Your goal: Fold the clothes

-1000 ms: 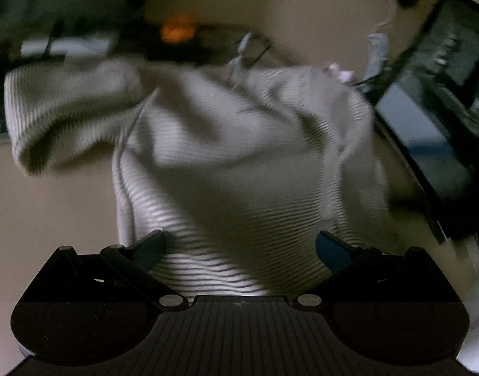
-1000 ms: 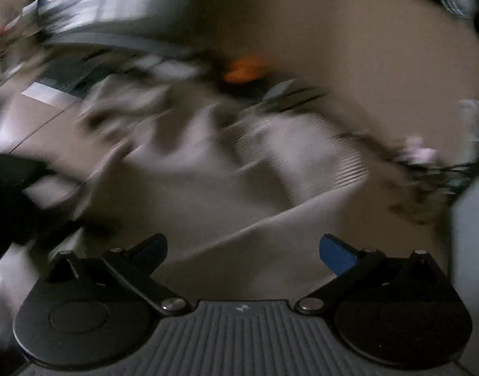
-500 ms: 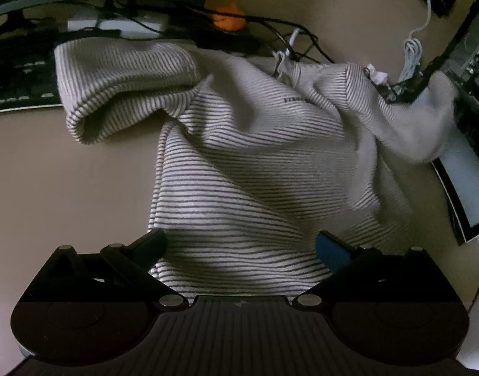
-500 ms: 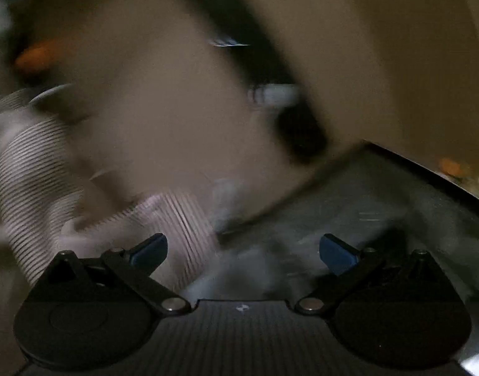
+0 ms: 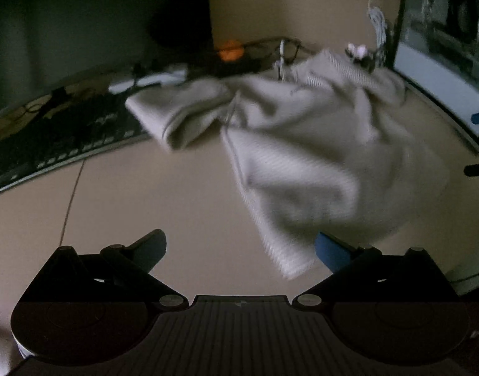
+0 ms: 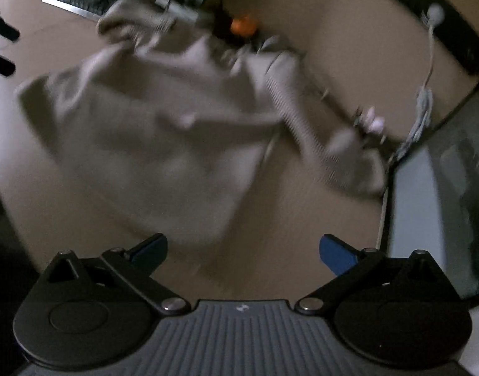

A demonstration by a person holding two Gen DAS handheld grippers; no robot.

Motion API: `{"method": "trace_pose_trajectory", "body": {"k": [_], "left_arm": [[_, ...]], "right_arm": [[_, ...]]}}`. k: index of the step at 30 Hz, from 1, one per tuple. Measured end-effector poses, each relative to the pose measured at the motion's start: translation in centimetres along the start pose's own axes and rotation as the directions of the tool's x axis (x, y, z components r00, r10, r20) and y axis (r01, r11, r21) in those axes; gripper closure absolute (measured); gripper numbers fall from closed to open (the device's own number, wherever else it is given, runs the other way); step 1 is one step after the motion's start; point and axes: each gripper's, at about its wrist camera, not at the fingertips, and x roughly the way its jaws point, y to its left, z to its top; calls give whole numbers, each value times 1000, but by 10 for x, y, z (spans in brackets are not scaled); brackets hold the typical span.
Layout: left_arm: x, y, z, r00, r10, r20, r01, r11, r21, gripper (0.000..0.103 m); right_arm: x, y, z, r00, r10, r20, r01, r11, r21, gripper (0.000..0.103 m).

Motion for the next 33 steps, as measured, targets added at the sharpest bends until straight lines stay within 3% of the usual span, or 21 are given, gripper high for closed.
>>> {"method": "trace_pose_trajectory", "body": {"k": [7,12,16,20,24,27,33], "left_arm": [[9,-15,-16,999,6,-44,-3,997,81,0],[20,-25,-13,998,30,-47,-24,993,113,0],[30,-28,-8,996,71,-45,-64,990,125,0],[34,-19,-2,989,146,-32,-142,983,115,0],[27,-2,5,989,146,-16,-145,988,57,0],[20,5,9,991,135,3,-135,990,26,0],[10,8,0,994,106,0,-106,994,-7,0]], "right_arm": [[16,21,-7,995,-103,-13,104,994,24,0],[18,0,11,971,-235,50,219,951,216,0],[24,-16,19,951,-308,30,287,915,282,0],[15,-15,10,956,-293,33,274,925,264,0],[5,-8,-4,981,-187,53,173,964,202,0],[-5,11,-12,995,-83,64,78,994,72,0],[9,50,-8,996,-67,63,70,997,-37,0]]}}
